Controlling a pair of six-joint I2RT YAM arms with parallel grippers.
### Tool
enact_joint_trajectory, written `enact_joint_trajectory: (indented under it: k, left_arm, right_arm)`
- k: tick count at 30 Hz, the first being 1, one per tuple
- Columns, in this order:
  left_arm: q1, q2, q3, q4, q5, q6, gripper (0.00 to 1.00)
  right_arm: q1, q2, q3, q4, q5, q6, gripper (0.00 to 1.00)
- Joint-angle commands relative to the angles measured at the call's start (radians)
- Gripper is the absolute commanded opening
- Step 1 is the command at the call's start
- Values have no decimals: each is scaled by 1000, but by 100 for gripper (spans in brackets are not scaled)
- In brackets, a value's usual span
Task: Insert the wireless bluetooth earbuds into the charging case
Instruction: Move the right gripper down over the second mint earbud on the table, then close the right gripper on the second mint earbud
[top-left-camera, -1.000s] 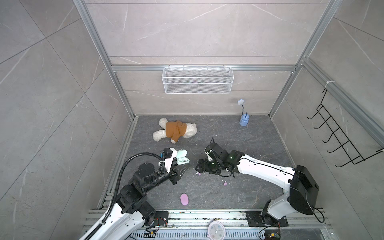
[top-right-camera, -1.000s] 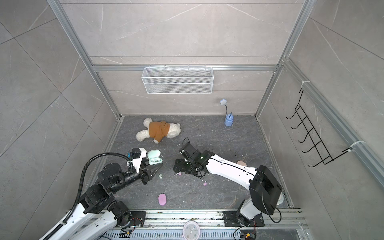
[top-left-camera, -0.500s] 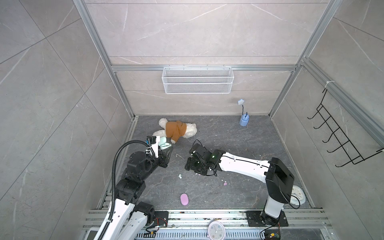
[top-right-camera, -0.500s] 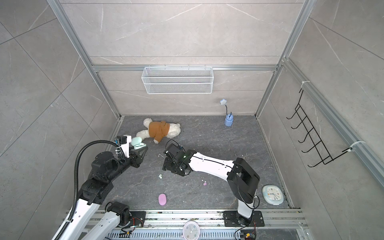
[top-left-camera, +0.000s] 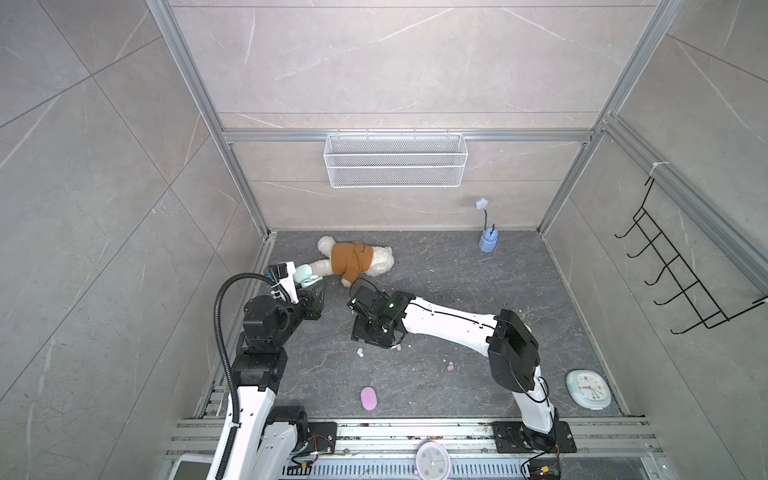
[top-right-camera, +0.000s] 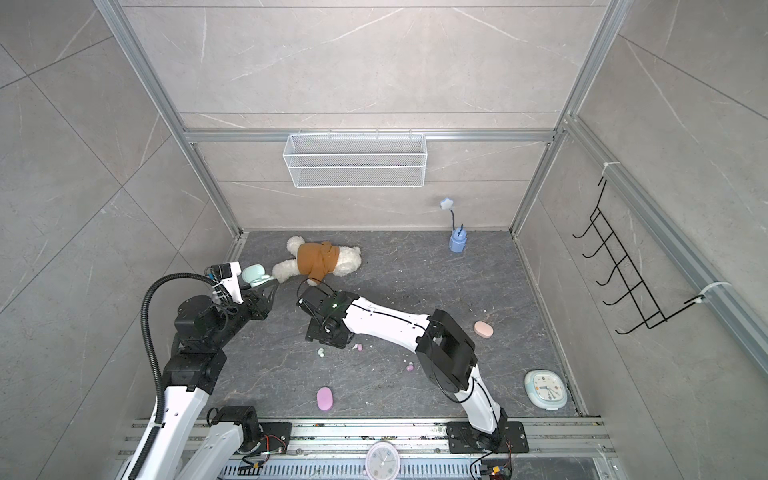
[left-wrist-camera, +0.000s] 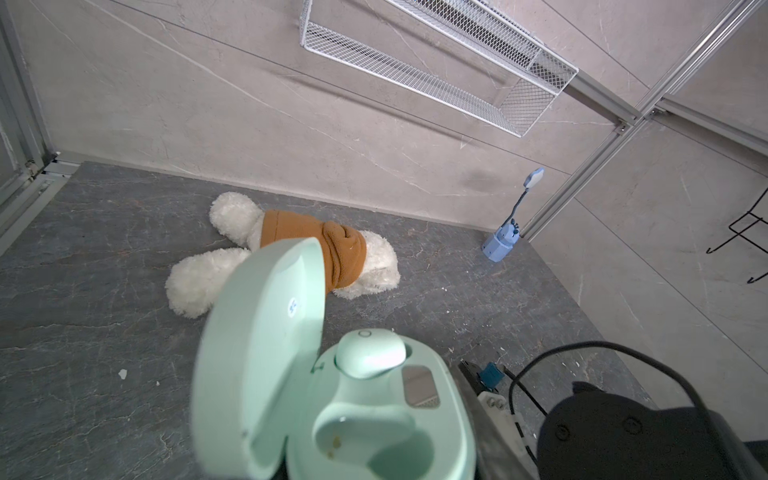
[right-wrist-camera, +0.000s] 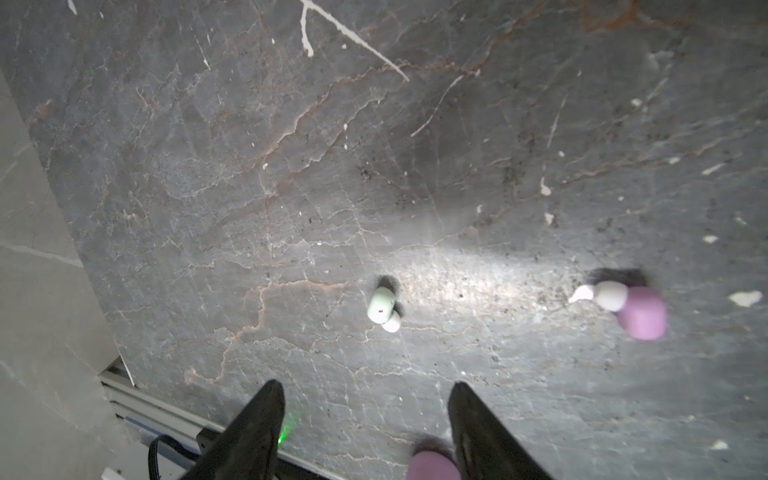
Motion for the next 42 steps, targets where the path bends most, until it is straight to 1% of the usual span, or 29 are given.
enact_joint_trajectory:
  k: [1,7,19,24,40,42]
  left_arm:
    - [4,-22,-16,92,34,-41,17]
    - [3,-33,-38,107,46,-47,17]
    - [4,-37,-31,106,62,-42,17]
    - [3,-34,-28,109,70,-42,17]
    - [4,-37,-16,100,81,-33,17]
    - [3,-37,-15,99,82,-31,17]
  right_arm:
    - [5,64,73,-137,27,-14,59]
    - [6,181,248,-236,25,-37,51]
    - [6,368,492,-372,-27,-65,46]
    - [4,391,511,-402,-32,-54,43]
    - [-2,430,555,-420,-79,-53,41]
    - [-2,459,560,-423,-79,-53,41]
